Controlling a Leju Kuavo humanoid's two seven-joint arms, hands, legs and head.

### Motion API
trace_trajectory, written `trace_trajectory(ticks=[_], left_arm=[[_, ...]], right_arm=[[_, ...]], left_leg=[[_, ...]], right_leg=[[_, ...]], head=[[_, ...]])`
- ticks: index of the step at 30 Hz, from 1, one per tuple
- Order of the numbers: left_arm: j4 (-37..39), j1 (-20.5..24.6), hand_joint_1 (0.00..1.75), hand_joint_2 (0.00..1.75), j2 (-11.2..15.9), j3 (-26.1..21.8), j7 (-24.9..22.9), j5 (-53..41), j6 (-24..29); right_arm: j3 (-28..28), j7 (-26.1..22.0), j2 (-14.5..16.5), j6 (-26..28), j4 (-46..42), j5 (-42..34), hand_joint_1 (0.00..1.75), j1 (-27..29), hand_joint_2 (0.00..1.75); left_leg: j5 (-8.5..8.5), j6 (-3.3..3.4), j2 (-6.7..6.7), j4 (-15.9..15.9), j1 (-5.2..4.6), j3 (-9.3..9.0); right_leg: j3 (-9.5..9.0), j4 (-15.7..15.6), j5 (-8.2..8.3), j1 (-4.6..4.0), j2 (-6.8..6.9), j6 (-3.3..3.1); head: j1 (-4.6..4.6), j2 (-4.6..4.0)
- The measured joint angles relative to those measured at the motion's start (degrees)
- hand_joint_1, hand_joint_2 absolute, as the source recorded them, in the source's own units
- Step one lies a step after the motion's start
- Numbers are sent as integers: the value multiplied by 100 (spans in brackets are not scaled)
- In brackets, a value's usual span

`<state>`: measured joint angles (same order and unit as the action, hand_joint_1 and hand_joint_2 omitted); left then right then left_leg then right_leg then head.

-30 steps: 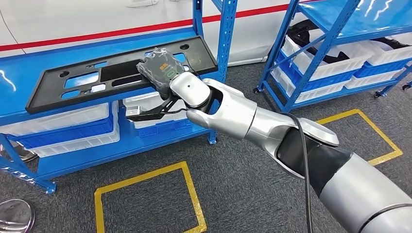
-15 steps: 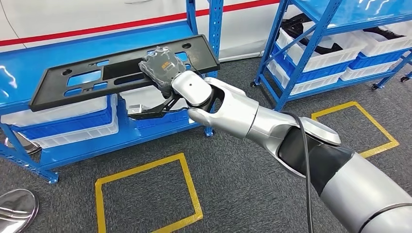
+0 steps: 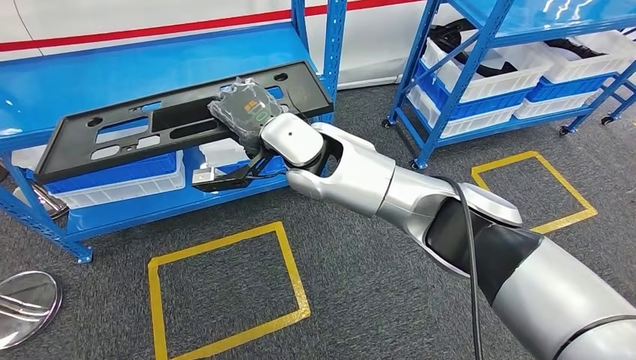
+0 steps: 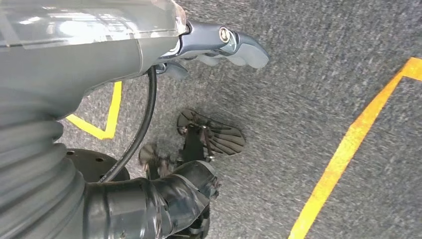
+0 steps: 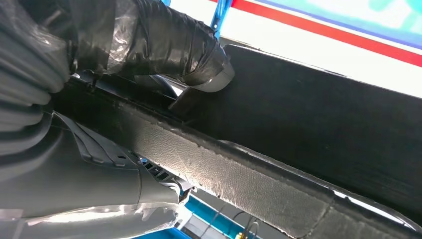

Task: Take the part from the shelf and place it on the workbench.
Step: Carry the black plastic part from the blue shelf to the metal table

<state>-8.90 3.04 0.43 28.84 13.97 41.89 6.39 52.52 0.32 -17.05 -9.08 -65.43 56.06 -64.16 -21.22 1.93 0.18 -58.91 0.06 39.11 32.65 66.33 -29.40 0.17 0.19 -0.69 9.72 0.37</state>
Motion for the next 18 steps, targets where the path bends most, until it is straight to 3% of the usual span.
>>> trace_trajectory(ticks=[2,3,5,6,7,9,10,11,13,14,16,17,18], left_arm=[[0,1,0,175,-20,3,4,2,1],[0,1,0,175,-23,4,5,3,2],[3,-11,0,175,-16,7,4,4,2],[5,-18,0,175,-13,7,4,6,2],[7,-27,0,175,-11,8,2,7,3],[7,-31,0,175,-9,8,0,8,3],[7,-30,0,175,-7,8,0,7,2],[7,-25,0,175,-2,9,1,6,2],[7,-20,0,175,9,9,2,5,2],[7,-17,0,175,13,10,2,6,2],[7,-6,0,175,18,10,5,6,3],[7,-4,0,175,21,10,8,6,5],[7,-3,0,175,23,10,11,5,9]], right_arm=[[0,-1,9,4,-7,-8,175,-38,175],[0,-2,13,5,-9,-9,175,-51,175],[2,-3,16,5,-8,-10,175,-57,175],[3,-4,23,5,-7,-11,175,-58,175],[5,-4,34,5,-5,-11,175,-58,175],[8,-4,55,5,-4,-12,175,-57,175],[10,-4,61,5,-3,-13,175,-52,175],[13,-5,63,5,-3,-13,175,-47,175],[19,-6,64,5,-3,-13,175,-36,175],[20,-6,64,5,-3,-13,175,-34,175],[18,-6,64,5,-5,-14,175,-39,175],[17,-6,66,5,-5,-14,175,-41,175],[17,-7,72,4,-5,-15,175,-44,175]], left_leg=[[121,-45,3,28,15,55],[193,-77,4,65,27,68],[249,-147,-7,137,38,102],[127,-178,-13,76,37,148],[-106,-209,-19,-98,39,215],[-700,-266,-18,-792,76,383],[-871,-297,-17,-1179,94,446],[-900,-327,-16,-1472,111,458],[-644,-377,-15,-1545,142,250],[-517,-399,-15,-1279,160,-5],[-594,-407,-30,-510,159,-578],[-695,-386,-43,-207,149,-766],[-774,-352,-56,-57,128,-841]], right_leg=[[-394,-648,-99,-63,-3,-71],[-451,-802,-117,-85,-4,-83],[-391,-914,36,-64,18,-106],[-344,-965,130,-38,36,-133],[-281,-1007,221,-9,53,-152],[-111,-993,366,4,61,-170],[-12,-969,424,8,62,-162],[93,-935,482,14,64,-148],[306,-850,579,39,68,-101],[409,-792,619,53,69,-67],[576,-685,683,61,66,6],[625,-650,724,58,66,43],[656,-642,772,51,64,73]], head=[[0,0],[1,0],[2,0],[-1,0],[-1,0],[-1,0],[-1,0],[-1,0],[-2,0],[-2,0],[-1,0],[0,0],[1,0]])
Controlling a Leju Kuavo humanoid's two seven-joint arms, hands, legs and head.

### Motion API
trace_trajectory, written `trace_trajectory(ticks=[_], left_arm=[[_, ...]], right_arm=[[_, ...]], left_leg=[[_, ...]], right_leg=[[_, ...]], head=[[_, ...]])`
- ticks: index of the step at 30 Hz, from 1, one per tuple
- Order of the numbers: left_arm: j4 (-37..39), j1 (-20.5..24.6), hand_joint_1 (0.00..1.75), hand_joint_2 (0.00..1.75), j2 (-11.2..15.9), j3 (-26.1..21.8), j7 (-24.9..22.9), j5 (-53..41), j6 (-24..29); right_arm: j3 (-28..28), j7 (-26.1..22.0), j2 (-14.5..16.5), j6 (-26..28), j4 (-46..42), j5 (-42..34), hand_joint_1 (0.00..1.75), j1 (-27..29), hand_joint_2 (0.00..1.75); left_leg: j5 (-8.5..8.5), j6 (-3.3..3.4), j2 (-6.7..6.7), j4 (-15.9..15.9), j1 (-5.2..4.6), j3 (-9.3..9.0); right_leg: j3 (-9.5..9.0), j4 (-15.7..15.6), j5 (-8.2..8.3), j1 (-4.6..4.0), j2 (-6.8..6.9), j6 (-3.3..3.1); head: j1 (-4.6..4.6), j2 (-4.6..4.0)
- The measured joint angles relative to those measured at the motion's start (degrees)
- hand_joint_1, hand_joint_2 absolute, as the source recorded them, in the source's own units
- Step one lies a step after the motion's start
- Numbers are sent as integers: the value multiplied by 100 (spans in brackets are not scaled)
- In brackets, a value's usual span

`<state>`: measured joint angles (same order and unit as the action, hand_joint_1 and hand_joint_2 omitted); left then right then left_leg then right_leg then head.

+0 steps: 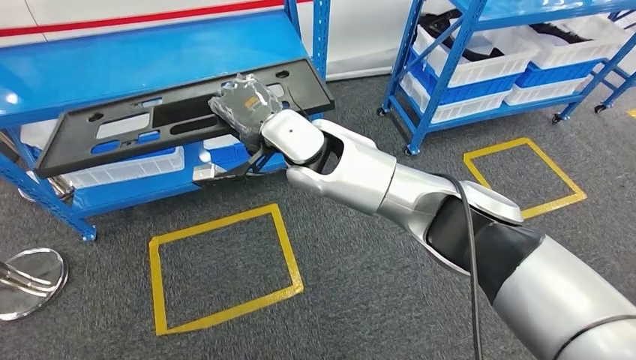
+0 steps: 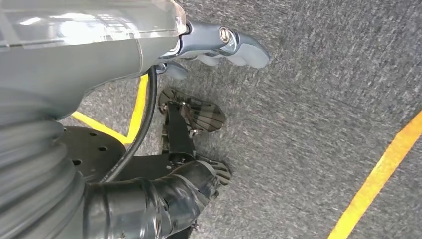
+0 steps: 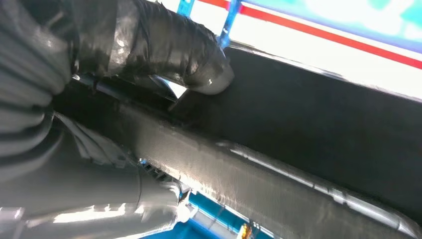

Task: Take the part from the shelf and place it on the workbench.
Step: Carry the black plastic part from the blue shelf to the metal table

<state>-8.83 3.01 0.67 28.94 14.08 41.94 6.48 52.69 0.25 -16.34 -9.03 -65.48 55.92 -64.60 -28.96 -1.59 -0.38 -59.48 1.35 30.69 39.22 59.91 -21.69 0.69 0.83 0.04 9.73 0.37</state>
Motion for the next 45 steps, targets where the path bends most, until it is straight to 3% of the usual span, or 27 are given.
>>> trace_trajectory(ticks=[2,3,5,7,8,10,12,14,15,16,18,20,22,24,26,27,29,31,34,35,36,38,39,40,42,43,45], left_arm=[[0,-6,0,175,3,0,-1,1,5],[0,-4,0,175,4,0,-4,2,6],[0,1,0,175,7,0,-12,2,7],[0,6,0,175,12,0,-13,2,8],[0,6,0,175,13,0,-13,2,8],[0,5,0,175,16,0,-14,2,8],[0,4,0,175,13,1,-15,2,8],[0,6,0,175,-7,2,-16,2,9],[1,7,0,175,-16,2,-17,2,10],[1,7,0,175,-22,3,-20,2,11],[3,-4,0,175,-15,5,-34,3,14],[4,-23,0,175,-10,8,-51,5,16],[4,-33,0,175,-8,10,-61,7,17],[4,-33,0,175,-1,11,-63,8,18],[4,-33,0,175,14,11,-63,8,19],[4,-31,0,175,22,11,-63,8,19],[4,-16,0,175,31,11,-64,8,19],[4,-2,0,175,29,13,-66,8,19],[6,-9,0,175,31,18,-66,8,19],[7,-10,0,175,32,20,-66,8,19],[8,-7,0,175,32,21,-66,9,20],[9,8,0,175,35,23,-66,15,22],[9,12,0,175,36,25,-66,18,24],[9,13,0,175,36,27,-66,20,23],[9,12,0,175,36,30,-66,22,23],[8,12,0,175,34,31,-66,21,23],[8,14,0,175,11,34,-65,19,21]], right_arm=[[4,-3,11,-5,8,-1,175,3,175],[6,-5,15,-8,16,-1,175,3,175],[10,-5,15,-12,33,-1,175,6,175],[11,-5,16,-11,44,-1,175,6,175],[11,-5,16,-11,50,-1,175,8,175],[13,-5,17,-12,63,-1,175,11,175],[15,-5,20,-11,70,-1,175,0,175],[15,-5,29,-8,68,-1,175,-24,175],[14,-5,33,-6,68,-1,175,-37,175],[14,-5,37,-5,69,-1,175,-42,175],[15,-5,38,-5,75,-2,175,-24,175],[19,-5,48,-5,79,-3,175,-5,175],[26,-5,62,-5,84,-4,175,2,175],[44,-5,68,-6,90,-5,175,25,175],[67,-5,69,-6,95,-6,175,53,175],[76,-5,69,-6,95,-7,175,61,175],[85,-4,69,-4,93,-7,175,56,175],[85,2,69,-2,92,-7,175,48,175],[88,5,64,-4,100,-7,175,64,175],[90,5,60,-5,104,-7,175,68,175],[91,5,55,-5,108,-7,175,70,175],[92,6,51,-3,112,-7,175,64,175],[92,7,51,-3,114,-7,175,63,175],[93,8,51,-3,117,-7,175,61,175],[94,10,51,-4,124,-8,175,60,175],[95,10,52,-3,124,-10,175,50,175],[92,10,55,0,109,-15,175,14,175]], left_leg=[[57,91,-2,41,-6,56],[114,140,11,45,-4,108],[247,244,37,64,0,249],[367,307,43,59,-29,406],[423,324,43,52,-46,482],[524,335,37,36,-90,624],[611,337,32,27,-120,737],[710,302,36,36,-121,813],[774,268,38,59,-98,844],[847,232,38,101,-81,863],[892,169,26,189,-68,914],[561,116,14,-68,-80,1021],[50,45,16,-803,-45,1207],[-145,-31,21,-1407,-1,1324],[16,-103,24,-1430,44,1189],[148,-148,28,-1217,77,1010],[199,-238,20,-593,112,595],[93,-196,-3,-261,98,420],[170,-10,5,-237,86,483],[223,61,19,-225,86,527],[285,130,32,-211,82,586],[408,224,42,-204,49,723],[469,246,43,-205,25,797],[530,258,41,-206,1,872],[654,269,36,-205,-50,1018],[721,272,32,-199,-73,1082],[860,263,27,-166,-88,1168]], right_leg=[[49,-10,90,9,-8,59],[95,18,39,18,-15,86],[227,361,-401,31,-24,124],[362,1065,-969,25,-31,134],[385,1380,-1084,19,-36,129],[205,1529,-935,-9,-48,75],[-278,961,-683,-73,-69,-72],[-751,193,-723,-147,-78,-214],[-866,-56,-776,-183,-79,-257],[-907,-195,-770,-205,-77,-269],[-903,-369,-588,-177,-55,-294],[-868,-511,-407,-106,-16,-293],[-735,-472,-335,-70,5,-257],[-591,-362,-307,-32,20,-221],[-446,-231,-292,16,30,-193],[-360,-148,-289,48,30,-169],[-159,45,-283,86,22,-83],[-23,165,-240,65,2,18],[48,189,-176,69,-16,113],[81,267,-303,78,-19,129],[131,449,-532,84,-23,139],[243,1084,-1128,77,-28,141],[268,1417,-1316,67,-30,131],[242,1640,-1367,53,-35,110],[-25,1614,-1145,0,-47,15],[-295,1325,-1006,-49,-56,-74],[-910,476,-1043,-154,-63,-269]], head=[[0,0],[1,0],[2,0],[0,0],[1,0],[1,0],[0,0],[-1,0],[1,1],[7,1],[17,1],[20,1],[21,1],[21,0],[21,0],[21,0],[19,1],[23,1],[29,0],[28,0],[28,0],[27,0],[28,0],[28,0],[28,0],[28,0],[25,1]])
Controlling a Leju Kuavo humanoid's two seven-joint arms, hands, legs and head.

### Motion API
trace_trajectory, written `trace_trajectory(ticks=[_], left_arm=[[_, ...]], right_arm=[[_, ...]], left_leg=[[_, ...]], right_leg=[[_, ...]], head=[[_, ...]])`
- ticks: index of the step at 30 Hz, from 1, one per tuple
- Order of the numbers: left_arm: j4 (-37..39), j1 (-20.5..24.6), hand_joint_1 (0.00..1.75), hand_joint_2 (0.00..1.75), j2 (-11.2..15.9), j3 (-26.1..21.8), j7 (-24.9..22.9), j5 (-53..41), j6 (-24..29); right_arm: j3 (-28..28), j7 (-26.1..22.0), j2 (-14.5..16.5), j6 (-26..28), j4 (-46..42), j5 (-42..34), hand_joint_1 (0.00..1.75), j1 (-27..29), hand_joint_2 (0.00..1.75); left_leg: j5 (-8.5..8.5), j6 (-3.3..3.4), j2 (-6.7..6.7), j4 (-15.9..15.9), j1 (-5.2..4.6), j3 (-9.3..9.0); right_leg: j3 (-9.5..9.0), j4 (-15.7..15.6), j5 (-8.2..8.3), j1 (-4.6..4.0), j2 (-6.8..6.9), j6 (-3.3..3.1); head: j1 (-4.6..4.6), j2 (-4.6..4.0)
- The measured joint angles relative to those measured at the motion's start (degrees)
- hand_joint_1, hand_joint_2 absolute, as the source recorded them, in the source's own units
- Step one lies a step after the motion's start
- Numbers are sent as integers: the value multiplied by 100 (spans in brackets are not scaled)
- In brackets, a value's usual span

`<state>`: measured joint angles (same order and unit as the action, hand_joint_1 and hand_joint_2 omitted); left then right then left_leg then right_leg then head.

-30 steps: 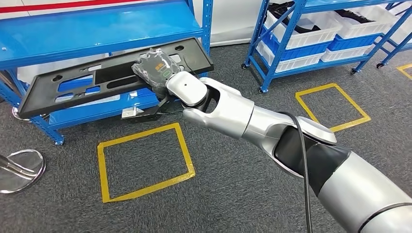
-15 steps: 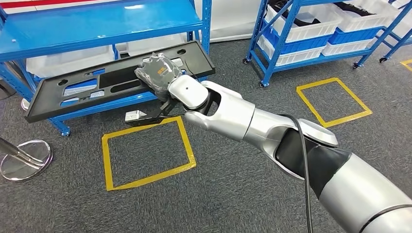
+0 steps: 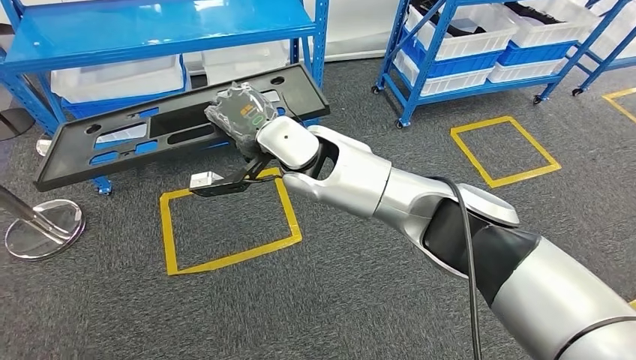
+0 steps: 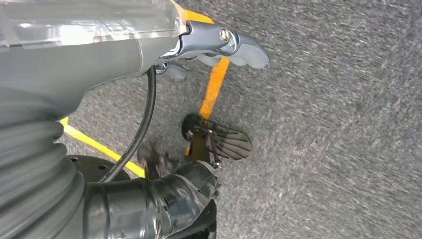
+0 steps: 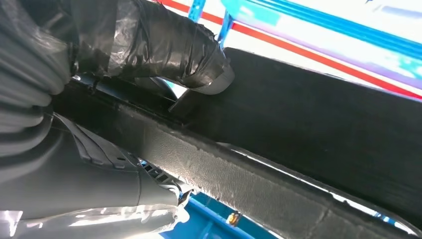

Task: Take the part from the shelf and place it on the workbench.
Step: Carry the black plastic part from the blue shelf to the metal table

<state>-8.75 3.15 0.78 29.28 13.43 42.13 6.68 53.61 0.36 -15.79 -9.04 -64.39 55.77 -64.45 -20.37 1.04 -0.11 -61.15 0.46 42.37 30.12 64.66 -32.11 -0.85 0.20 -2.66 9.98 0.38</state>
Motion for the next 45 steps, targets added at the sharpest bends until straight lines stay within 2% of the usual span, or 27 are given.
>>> trace_trajectory(ticks=[2,4,5,6,7,9,10,11,13,14,15,17,18,20,22,25,27,28,30,32,35,36,39,41,42,43,45], left_arm=[[1,2,0,175,-21,4,0,-2,-7],[5,-1,0,175,-17,11,-2,3,-15],[9,-6,0,175,-11,15,-5,9,-17],[13,-16,0,175,-9,20,-11,17,-19],[16,-26,0,175,-5,26,-17,22,-19],[16,-36,0,175,1,39,-26,27,-19],[16,-31,0,175,9,45,-27,26,-19],[16,-25,0,175,17,50,-22,27,-17],[16,-20,0,175,31,55,24,27,-10],[16,-15,0,175,34,58,55,26,-4],[16,-7,0,175,38,62,74,26,7],[16,6,0,175,44,69,55,36,34],[16,4,0,175,46,71,35,43,41],[16,-7,0,175,42,79,19,52,34],[16,-14,0,175,42,87,16,61,23],[16,-16,0,175,49,92,17,80,17],[16,-17,0,175,51,97,17,86,14],[16,-19,0,175,50,99,18,87,13],[16,-24,0,175,50,101,23,87,11],[16,-28,0,175,50,103,34,84,11],[16,-26,0,175,51,107,48,82,11],[16,-25,0,175,56,107,50,82,11],[16,-35,0,175,64,109,49,85,7],[16,-43,0,175,62,110,47,86,3],[16,-42,0,175,63,110,47,87,3],[16,-42,0,175,63,110,47,88,3],[18,-43,0,175,69,110,46,89,3]], right_arm=[[-5,2,4,3,-18,-4,175,-42,175],[-4,9,11,3,-19,-9,175,-65,175],[1,10,20,1,-15,-13,175,-69,175],[5,12,34,0,-13,-16,175,-66,175],[10,11,49,0,-10,-19,175,-62,175],[14,10,69,1,-7,-21,175,-59,175],[15,10,73,1,-5,-21,175,-55,175],[18,10,75,1,-2,-21,175,-49,175],[23,13,76,0,3,-24,175,-35,175],[25,14,76,0,3,-28,175,-31,175],[23,16,73,2,3,-32,175,-31,175],[17,19,69,3,1,-37,175,-33,175],[15,19,67,3,2,-38,175,-32,175],[16,21,68,0,10,-40,175,-27,175],[18,34,67,-1,22,-59,175,-26,175],[18,75,72,1,27,-110,175,-18,175],[17,104,75,0,29,-123,175,-5,175],[16,117,76,0,29,-126,175,-6,175],[10,133,78,1,25,-132,175,-27,175],[0,136,95,3,19,-136,175,-53,175],[-6,138,109,-1,19,-136,175,-44,175],[-6,138,108,-3,21,-133,175,-46,175],[-5,144,120,-10,25,-123,175,-57,175],[-3,145,132,-14,29,-131,175,-32,175],[-2,145,134,-16,31,-136,175,-20,175],[-2,145,134,-16,32,-140,175,-13,175],[-3,150,136,-16,33,-143,175,-20,175]], left_leg=[[171,-46,1,121,32,5],[344,-111,-8,301,47,-10],[296,-141,-16,329,39,8],[104,-165,-21,252,27,46],[-210,-186,-23,41,25,100],[-823,-241,-19,-705,43,207],[-917,-276,-17,-1090,59,227],[-857,-310,-16,-1370,74,201],[-523,-372,-14,-1365,107,-106],[-504,-397,-15,-1075,126,-395],[-632,-398,-21,-626,126,-750],[-991,-307,-29,48,108,-1200],[-1060,-236,-30,207,86,-1270],[-972,-114,-7,226,100,-1198],[-854,-15,25,239,120,-1105],[-714,35,62,235,112,-931],[-641,27,96,231,113,-842],[-614,16,122,230,116,-815],[-578,-21,176,229,108,-789],[-547,-77,257,223,85,-772],[-540,-155,400,207,73,-750],[-629,-173,366,118,77,-708],[-1220,-189,119,-808,86,-328],[-1414,-184,56,-1375,82,-123],[-1369,-174,44,-1399,79,-138],[-1215,-151,15,-1167,76,-275],[-909,-83,-194,-427,74,-668]], right_leg=[[-303,-555,-107,-70,-3,-73],[-281,-748,91,-71,8,-69],[-246,-848,220,-50,19,-77],[-194,-939,344,-22,33,-84],[-123,-986,457,8,46,-77],[97,-959,624,12,50,-74],[222,-914,690,18,56,-56],[351,-859,747,30,62,-34],[614,-714,832,71,70,30],[735,-630,861,86,70,66],[839,-542,882,94,70,99],[957,-438,948,85,69,161],[983,-427,994,84,67,192],[1040,-412,1018,95,45,262],[1195,-79,717,121,18,327],[1493,953,72,165,7,397],[1346,1039,45,180,13,407],[1109,760,159,181,36,398],[555,-47,376,148,226,360],[314,-500,444,85,369,299],[365,-567,505,61,244,198],[381,-589,545,74,191,152],[461,-614,644,86,10,35],[519,-585,673,58,-131,16],[541,-566,682,44,-197,17],[561,-541,688,34,-269,20],[613,-476,694,20,-402,34]], head=[[7,1],[22,-1],[30,-1],[28,-1],[26,-1],[25,-1],[25,-1],[25,-1],[23,-1],[22,-1],[25,0],[26,0],[27,1],[28,-1],[29,-1],[29,-1],[29,-1],[29,-1],[30,-1],[28,-1],[27,-1],[26,-1],[25,-1],[25,-1],[25,-1],[25,-1],[26,-1]])
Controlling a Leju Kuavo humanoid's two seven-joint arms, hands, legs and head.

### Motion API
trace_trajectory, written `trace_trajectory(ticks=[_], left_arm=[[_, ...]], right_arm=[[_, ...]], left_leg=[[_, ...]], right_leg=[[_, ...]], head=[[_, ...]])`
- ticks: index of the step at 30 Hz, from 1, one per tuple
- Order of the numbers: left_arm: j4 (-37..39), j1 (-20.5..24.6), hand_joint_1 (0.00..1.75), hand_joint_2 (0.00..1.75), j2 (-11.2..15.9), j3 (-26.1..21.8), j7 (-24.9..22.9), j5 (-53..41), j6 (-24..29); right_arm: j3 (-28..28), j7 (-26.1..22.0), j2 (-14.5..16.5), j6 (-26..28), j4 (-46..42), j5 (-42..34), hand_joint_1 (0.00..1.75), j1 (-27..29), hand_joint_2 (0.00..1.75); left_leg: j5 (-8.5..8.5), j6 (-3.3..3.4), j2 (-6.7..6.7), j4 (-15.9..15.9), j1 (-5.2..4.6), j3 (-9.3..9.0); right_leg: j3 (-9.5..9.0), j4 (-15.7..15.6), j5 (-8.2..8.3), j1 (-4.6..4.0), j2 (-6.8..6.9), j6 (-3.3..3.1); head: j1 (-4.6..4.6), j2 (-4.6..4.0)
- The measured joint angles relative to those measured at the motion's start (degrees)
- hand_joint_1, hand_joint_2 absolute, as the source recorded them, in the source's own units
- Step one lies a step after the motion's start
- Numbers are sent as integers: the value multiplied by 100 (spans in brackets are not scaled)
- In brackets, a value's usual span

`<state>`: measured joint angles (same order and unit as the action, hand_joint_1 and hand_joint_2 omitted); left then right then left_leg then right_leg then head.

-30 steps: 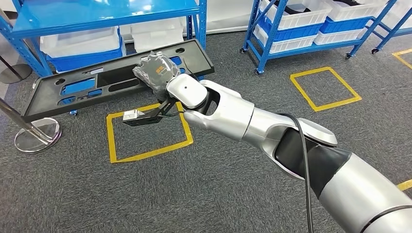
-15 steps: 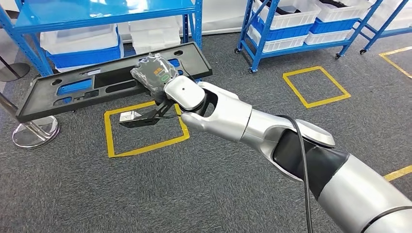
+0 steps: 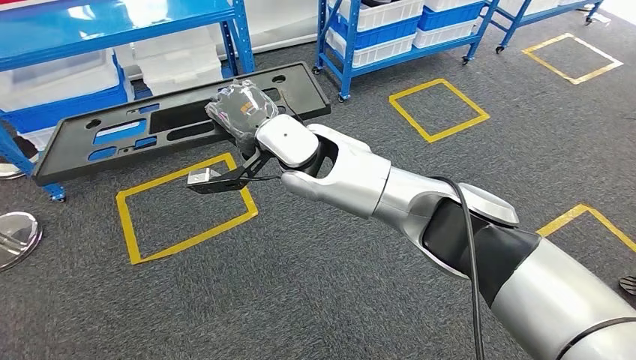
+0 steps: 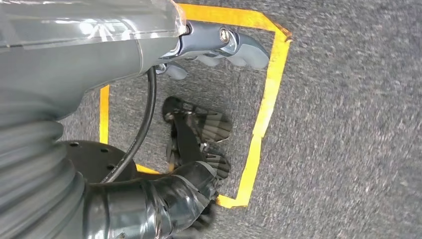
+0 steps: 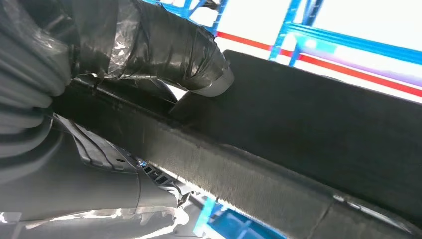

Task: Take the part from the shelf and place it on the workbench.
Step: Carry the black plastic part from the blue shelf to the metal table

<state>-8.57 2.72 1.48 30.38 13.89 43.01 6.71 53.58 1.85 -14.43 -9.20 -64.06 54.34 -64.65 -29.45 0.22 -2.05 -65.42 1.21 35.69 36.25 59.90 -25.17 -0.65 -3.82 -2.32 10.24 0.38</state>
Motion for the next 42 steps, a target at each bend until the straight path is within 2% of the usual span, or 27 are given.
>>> trace_trajectory(ticks=[2,3,5,7,9,11,12,13,14,16,18,20,22,24,26,27,28,29,31,33,34,35,36,38,39,40,42], left_arm=[[3,-2,0,175,8,0,0,0,0],[5,-2,0,175,11,0,-2,1,0],[5,3,0,175,-2,1,-3,1,0],[6,7,0,175,-14,2,-2,0,0],[7,2,0,175,-14,3,0,0,0],[7,-3,0,175,-14,3,-1,0,0],[7,-2,0,175,-14,4,-1,0,-1],[7,-1,0,175,-18,6,-1,1,-3],[6,1,0,175,-24,8,-1,1,-7],[5,2,0,175,-36,11,-1,2,-19],[5,4,0,175,-39,16,-1,3,-30],[5,13,0,175,-40,25,-1,8,-37],[5,23,0,175,-40,31,-3,15,-42],[5,14,0,175,-40,33,-11,18,-45],[5,-2,0,175,-40,36,-24,20,-48],[5,-5,0,175,-40,37,-27,21,-49],[5,-6,0,175,-40,37,-31,22,-48],[5,-5,0,175,-40,37,-31,22,-48],[7,-7,0,175,-28,38,-30,25,-46],[9,-3,0,175,-15,44,-23,32,-46],[10,2,0,175,-13,48,-19,38,-45],[10,13,0,175,-15,50,-13,44,-45],[10,21,0,175,-17,52,-9,49,-44],[10,25,0,175,-18,62,1,56,-44],[11,22,0,175,-16,70,3,57,-44],[11,18,0,175,-14,79,5,57,-44],[11,15,0,175,-12,97,5,58,-44]], right_arm=[[-1,4,9,0,2,-1,175,-10,175],[-1,6,12,-1,4,-1,175,-10,175],[-4,7,3,-1,9,-6,175,-3,175],[-11,7,-10,-1,11,-9,175,-20,175],[-15,6,-11,-1,13,-10,175,-35,175],[-14,5,-8,-1,15,-12,175,-12,175],[-14,5,-7,-2,19,-13,175,0,175],[-14,5,-7,-2,22,-13,175,3,175],[-15,5,-7,-3,25,-12,175,-6,175],[-16,16,-5,-3,26,-11,175,-43,175],[-16,33,-1,-3,27,-10,175,-76,175],[-16,46,-3,-7,34,-9,175,-88,175],[-16,56,-9,-10,45,-8,175,-105,175],[-16,60,0,-11,54,-3,175,-119,175],[-16,58,9,-11,71,2,175,-103,175],[-16,58,9,-11,84,2,175,-90,175],[-16,58,7,-11,97,2,175,-80,175],[-16,61,4,-10,107,2,175,-77,175],[-17,71,-4,-7,120,5,175,-87,175],[-19,85,-17,-6,134,13,175,-92,175],[-20,89,-38,-6,144,16,175,-87,175],[-22,91,-66,-5,153,17,175,-77,175],[-29,91,-102,-4,158,17,175,-68,175],[-55,90,-157,-1,165,17,175,-71,175],[-70,90,-170,-1,168,19,175,-75,175],[-79,90,-174,-2,173,20,175,-77,175],[-86,90,-176,-3,181,21,175,-58,175]], left_leg=[[106,42,-176,471,-7,-228],[96,48,-176,510,-16,-243],[149,76,-49,586,-8,-253],[222,128,97,684,29,-278],[255,155,241,721,42,-274],[258,152,388,716,50,-260],[257,148,458,713,57,-257],[252,139,524,710,65,-259],[243,122,588,707,74,-267],[220,61,700,700,65,-288],[206,-16,799,703,28,-308],[195,-83,896,719,16,-328],[48,-124,716,577,43,-278],[-309,-118,379,0,55,-29],[-596,-85,258,-767,30,336],[-595,-62,245,-953,15,443],[-479,-29,231,-927,0,459],[-270,10,197,-671,-12,370],[145,102,-59,60,-18,94],[261,141,-282,475,-18,-72],[246,143,-294,522,-21,-98],[240,147,-228,568,-27,-119],[258,161,-153,601,-21,-136],[287,197,6,679,4,-185],[289,208,90,697,7,-203],[281,215,173,700,4,-212],[257,213,352,693,4,-227]], right_leg=[[82,54,26,16,-123,50],[120,57,53,31,-182,91],[158,41,89,40,-250,175],[250,214,-61,23,-37,244],[534,861,-436,62,263,307],[802,1515,-684,128,360,365],[805,1574,-662,156,378,388],[697,1414,-551,179,397,405],[489,1060,-376,191,450,414],[64,274,-112,162,681,400],[-81,-54,-52,105,794,343],[-55,-62,-34,89,673,266],[-50,-93,2,109,544,178],[-48,-115,29,112,406,101],[-44,-111,32,70,242,61],[-45,-106,33,46,153,52],[-48,-97,31,23,58,44],[-51,-84,28,7,-33,41],[-30,-42,17,-12,-205,41],[48,1,26,16,-356,72],[89,10,44,40,-431,103],[115,0,65,59,-502,140],[129,6,61,55,-470,178],[234,225,-87,23,-138,258],[369,506,-243,32,95,296],[554,867,-409,57,248,333],[872,1456,-580,131,351,395]], head=[[1,-1],[0,0],[-1,1],[6,1],[15,0],[15,-1],[15,-1],[14,-1],[15,-1],[14,0],[12,0],[12,1],[12,1],[10,0],[11,0],[11,0],[12,0],[12,-1],[13,-1],[13,0],[12,1],[12,1],[14,1],[26,0],[31,0],[36,0],[33,0]])
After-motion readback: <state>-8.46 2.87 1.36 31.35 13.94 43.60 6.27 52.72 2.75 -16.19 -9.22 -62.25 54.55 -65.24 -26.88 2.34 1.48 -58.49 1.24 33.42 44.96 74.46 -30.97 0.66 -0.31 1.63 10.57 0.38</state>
